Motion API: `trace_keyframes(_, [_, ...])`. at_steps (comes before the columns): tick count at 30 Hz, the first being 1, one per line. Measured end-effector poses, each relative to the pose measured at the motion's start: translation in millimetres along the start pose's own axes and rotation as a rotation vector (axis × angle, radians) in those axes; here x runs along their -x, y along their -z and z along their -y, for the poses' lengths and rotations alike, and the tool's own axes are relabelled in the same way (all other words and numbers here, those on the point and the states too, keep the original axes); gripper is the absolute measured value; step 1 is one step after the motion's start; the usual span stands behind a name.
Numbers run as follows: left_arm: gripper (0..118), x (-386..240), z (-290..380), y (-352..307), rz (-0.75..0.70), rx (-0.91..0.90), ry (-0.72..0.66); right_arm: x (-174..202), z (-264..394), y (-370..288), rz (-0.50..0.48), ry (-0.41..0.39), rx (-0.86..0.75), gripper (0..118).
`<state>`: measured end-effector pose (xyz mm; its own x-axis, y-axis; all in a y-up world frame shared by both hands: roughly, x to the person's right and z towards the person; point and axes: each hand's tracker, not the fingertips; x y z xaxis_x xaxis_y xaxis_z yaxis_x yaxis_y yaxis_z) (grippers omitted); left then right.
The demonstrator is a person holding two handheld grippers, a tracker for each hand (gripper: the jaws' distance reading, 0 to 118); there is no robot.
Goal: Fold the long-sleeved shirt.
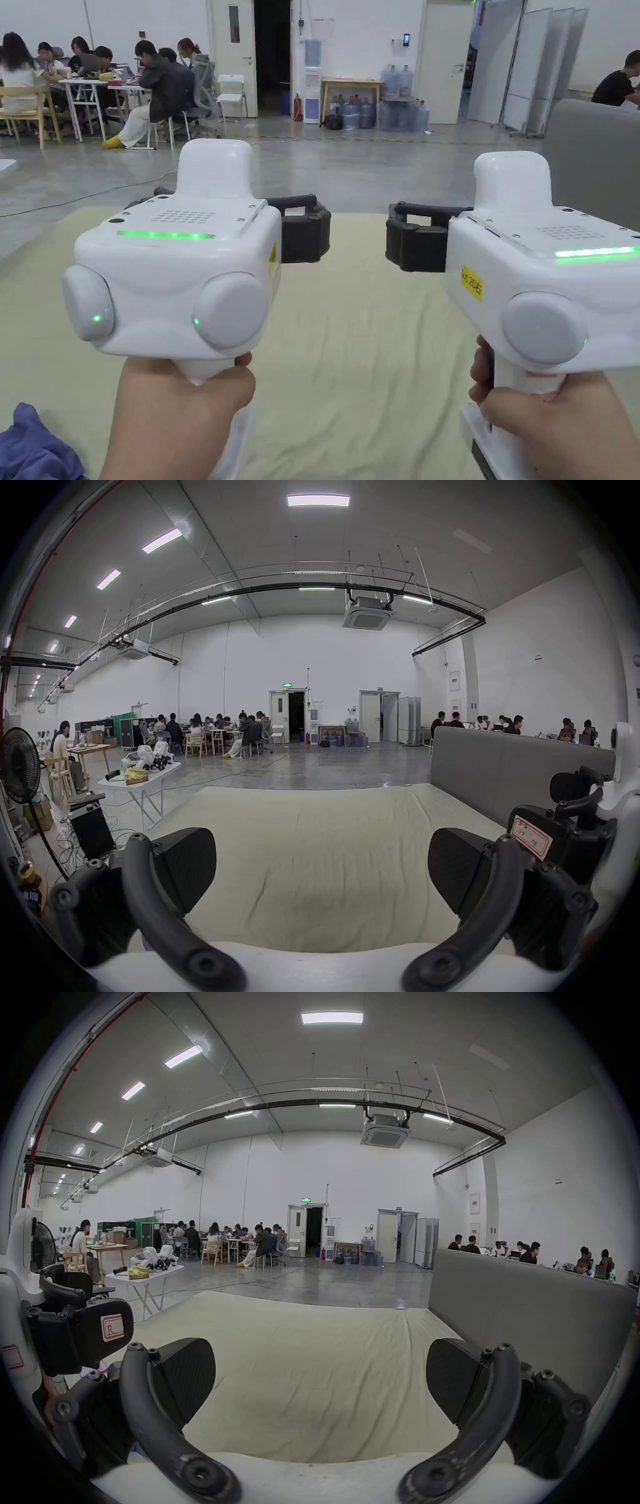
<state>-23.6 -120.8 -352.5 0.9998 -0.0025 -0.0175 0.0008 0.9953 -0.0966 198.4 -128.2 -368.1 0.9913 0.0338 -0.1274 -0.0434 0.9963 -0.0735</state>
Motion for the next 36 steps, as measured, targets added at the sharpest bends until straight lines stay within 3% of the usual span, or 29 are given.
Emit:
trace_keyframes(15, [117, 5.8, -0.3, -1.1, 0.0, -0.002, -0.02, 3.2, 1.0, -1.7, 0.005, -0.008, -0.004, 118])
trace_keyframes(17, [117, 5.6, 0.1, -1.2, -0.002, -0.007, -0.016, 4.2, 1.6, -1.8, 0.008, -0.012, -0.004, 113])
trace_keyframes(18, [113, 5.9, 0.6, -1.8, 0.006, -0.01, -0.014, 4.6, 2.1, -2.0, 0.009, -0.012, -0.005, 105])
trace_keyframes(19, [94, 6.8, 1.8, -3.7, 0.023, -0.018, -0.012, 5.6, 2.9, -2.4, 0.013, -0.011, -0.006, 82])
trace_keyframes(20, [56, 7.4, 3.0, -5.4, 0.033, -0.037, -0.018, 7.0, 3.5, -2.6, 0.018, -0.014, -0.005, 55])
trace_keyframes(21, [10, 8.4, 3.5, -6.2, 0.037, -0.038, -0.025, 8.0, 4.2, -2.1, 0.028, -0.017, 0.002, 18])
trace_keyframes(22, [0, 8.6, 3.5, -4.8, 0.045, -0.038, -0.027, 8.5, 5.1, 0.2, 0.031, -0.018, 0.021, 0])
trace_keyframes(29, [0, 1.5, 12.4, -2.0, 0.047, -0.02, -0.001, 2.2, 25.4, 8.5, 0.081, -0.007, 0.057, 0])
trace_keyframes(36, [0, 3.7, 9.1, 1.0, 0.041, 0.001, -0.03, -2.1, 19.3, 7.7, 0.049, 0.008, 0.048, 0])
